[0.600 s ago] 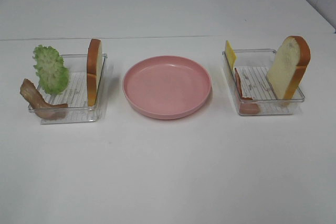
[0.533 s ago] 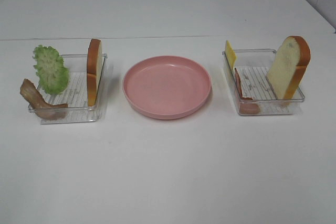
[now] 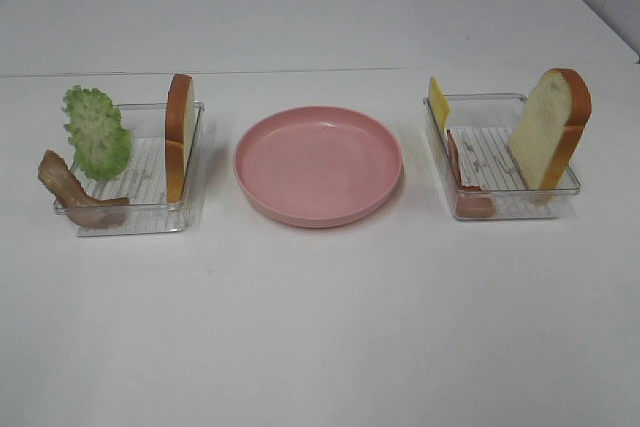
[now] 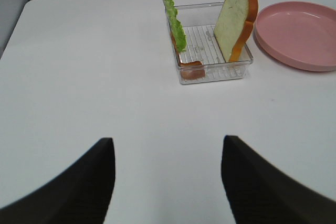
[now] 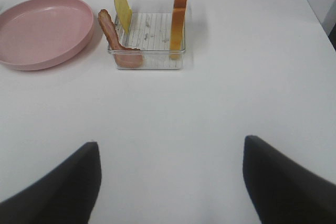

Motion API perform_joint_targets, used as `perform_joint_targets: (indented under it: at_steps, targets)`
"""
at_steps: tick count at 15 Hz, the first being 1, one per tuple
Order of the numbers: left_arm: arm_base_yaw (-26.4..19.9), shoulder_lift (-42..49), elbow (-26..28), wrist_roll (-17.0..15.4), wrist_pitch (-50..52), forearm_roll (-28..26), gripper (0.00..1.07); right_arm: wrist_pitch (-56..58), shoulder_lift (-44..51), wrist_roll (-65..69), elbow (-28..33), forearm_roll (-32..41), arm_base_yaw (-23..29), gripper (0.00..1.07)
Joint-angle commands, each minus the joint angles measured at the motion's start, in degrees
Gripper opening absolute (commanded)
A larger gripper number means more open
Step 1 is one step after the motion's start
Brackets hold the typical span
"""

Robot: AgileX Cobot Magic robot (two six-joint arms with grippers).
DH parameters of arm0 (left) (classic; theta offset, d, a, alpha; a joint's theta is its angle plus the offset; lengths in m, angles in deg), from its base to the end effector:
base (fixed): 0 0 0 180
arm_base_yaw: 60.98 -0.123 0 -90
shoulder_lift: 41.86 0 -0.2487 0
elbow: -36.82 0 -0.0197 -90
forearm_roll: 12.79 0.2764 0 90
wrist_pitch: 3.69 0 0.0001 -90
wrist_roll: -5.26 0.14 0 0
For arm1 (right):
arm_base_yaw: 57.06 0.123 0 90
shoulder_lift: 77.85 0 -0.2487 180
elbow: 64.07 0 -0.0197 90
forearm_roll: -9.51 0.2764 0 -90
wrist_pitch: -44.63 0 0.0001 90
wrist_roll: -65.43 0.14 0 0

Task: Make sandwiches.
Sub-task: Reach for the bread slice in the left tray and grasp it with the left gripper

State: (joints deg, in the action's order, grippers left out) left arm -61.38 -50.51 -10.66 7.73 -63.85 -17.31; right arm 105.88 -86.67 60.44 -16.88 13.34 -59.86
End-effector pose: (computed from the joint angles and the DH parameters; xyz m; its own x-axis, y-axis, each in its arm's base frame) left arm 0.0980 -0.0089 0.2690 -0.4415 0.0007 -0.8973 0.0560 0.9981 -0.0268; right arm 0.0969 0.0035 0.2680 -0.4558 -0.0326 -0.8895 -0.0283 0.9994 -0.0221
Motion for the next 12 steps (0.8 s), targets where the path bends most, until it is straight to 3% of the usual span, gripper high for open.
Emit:
perform_joint_targets:
  at_steps: [1,12]
  targets:
    - [-0.06,1.09,-0.06,0.23,0.34,-0.34,0.58,-0.57,0.92,-0.46,0.06,0.29,-0.46,0.73]
    - [-0.06,1.09,-0.06,0.23,0.34,-0.34,0.58,-0.57,0.92,-0.46,0.06,0.29,-0.46,0.73]
